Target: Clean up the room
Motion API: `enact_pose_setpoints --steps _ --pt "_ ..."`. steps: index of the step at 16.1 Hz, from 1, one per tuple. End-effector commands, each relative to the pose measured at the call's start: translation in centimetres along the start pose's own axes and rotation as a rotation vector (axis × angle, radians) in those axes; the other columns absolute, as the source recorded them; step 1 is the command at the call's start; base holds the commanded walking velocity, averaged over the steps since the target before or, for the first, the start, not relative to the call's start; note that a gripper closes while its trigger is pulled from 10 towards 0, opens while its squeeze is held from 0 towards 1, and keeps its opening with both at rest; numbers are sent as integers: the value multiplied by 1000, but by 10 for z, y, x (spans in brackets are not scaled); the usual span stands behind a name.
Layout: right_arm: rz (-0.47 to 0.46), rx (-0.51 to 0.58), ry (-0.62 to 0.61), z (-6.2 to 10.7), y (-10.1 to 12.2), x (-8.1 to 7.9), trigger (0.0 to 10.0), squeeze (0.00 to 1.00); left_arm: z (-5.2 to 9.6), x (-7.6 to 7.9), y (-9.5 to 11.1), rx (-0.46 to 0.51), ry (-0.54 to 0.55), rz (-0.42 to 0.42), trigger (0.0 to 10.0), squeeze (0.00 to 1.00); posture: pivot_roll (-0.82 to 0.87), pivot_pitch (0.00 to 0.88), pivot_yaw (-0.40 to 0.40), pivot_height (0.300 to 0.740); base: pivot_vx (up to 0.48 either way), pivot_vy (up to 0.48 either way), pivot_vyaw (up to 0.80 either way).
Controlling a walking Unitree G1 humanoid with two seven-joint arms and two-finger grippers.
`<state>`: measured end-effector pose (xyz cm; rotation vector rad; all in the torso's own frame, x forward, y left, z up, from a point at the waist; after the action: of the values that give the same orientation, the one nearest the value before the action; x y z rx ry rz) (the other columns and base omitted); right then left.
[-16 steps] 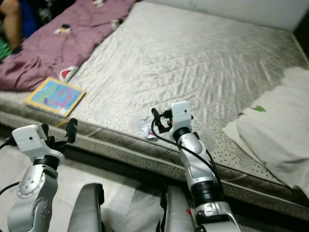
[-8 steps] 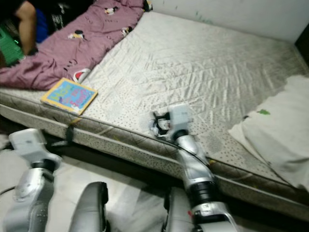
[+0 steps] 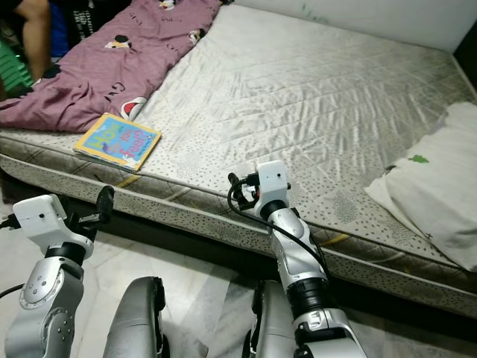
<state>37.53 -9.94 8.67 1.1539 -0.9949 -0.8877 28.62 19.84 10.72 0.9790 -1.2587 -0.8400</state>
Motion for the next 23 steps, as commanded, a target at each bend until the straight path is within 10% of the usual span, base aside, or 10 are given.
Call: enact_pose_setpoints --steps 1,7,16,17,18,19,20,23 --pt "11 -13 -3 1 -2 5 10000 0 0 5 0 2 -12 -2 10000 0 147 71 -63 580 0 0 0" --pt "67 -155 151 -9 -21 -21 10000 0 15 2 -3 -22 12 -1 10000 0 182 141 -60 580 0 0 0" --pt "32 -29 18 -42 23 -14 10000 0 35 17 2 -55 -9 -3 10000 0 238 268 -32 580 0 0 0" --pt "42 -16 5 -44 28 -11 10000 133 37 18 3 -57 -10 -2 10000 0 241 280 -30 580 0 0 0" --pt "42 -11 -7 -45 30 -8 10000 525 38 18 4 -58 -8 -2 10000 0 239 286 -29 580 0 0 0" --pt "45 -15 -12 -46 31 -6 10000 588 39 17 4 -61 -4 -2 10000 0 240 287 -29 580 0 0 0" --pt "22 -8 -25 -47 33 -2 10000 0 41 17 3 -66 0 0 10000 0 236 294 -31 570 0 0 0" --pt "28 -3 -28 -45 30 1 10000 0 41 19 2 -76 1 5 10000 0 229 297 -32 535 0 0 0"
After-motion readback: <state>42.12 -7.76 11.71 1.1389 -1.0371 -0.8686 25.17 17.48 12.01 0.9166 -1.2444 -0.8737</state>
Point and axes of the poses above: a point about 5 cm out from each wrist's last joint towards the gripper, its own z axis pointing back from the gripper into the wrist, its own y axis along the axis of the wrist's last joint, x = y × z, the point moved 5 cm from there along -z, pointing out of the wrist towards the gripper, and after that the axes turned 9 degrees about z, right-handed, at the moved point
